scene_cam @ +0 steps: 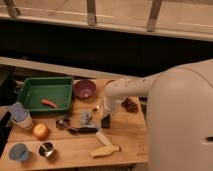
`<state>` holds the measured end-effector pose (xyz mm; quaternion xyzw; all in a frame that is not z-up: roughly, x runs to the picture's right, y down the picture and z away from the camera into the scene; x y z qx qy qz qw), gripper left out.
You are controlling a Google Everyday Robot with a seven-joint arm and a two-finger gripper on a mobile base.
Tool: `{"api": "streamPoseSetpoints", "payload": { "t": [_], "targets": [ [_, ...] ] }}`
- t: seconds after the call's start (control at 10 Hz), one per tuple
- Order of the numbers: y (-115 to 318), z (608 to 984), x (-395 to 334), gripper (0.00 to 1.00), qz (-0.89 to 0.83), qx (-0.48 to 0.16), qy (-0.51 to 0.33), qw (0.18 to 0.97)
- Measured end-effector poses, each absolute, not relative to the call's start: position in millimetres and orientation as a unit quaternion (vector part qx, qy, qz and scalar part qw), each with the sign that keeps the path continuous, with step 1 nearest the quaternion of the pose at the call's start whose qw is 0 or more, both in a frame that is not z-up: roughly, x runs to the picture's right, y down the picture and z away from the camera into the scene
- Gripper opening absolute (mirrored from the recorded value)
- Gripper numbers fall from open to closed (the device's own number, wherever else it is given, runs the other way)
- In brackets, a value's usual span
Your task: Wipe table surface with eraser
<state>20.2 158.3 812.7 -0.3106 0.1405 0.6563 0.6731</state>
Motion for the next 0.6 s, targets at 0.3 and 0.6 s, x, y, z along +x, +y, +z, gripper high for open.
{"api": "streamPoseSetpoints", "payload": {
  "t": [0.3, 0.6],
  "targets": [
    [171.0, 812.2, 56.2, 0.00, 0.661, -0.302, 0.175, 0.665],
    [164.3, 825.7, 105.5, 0.00, 0.684, -0.265, 0.225, 0.641]
  ]
}}
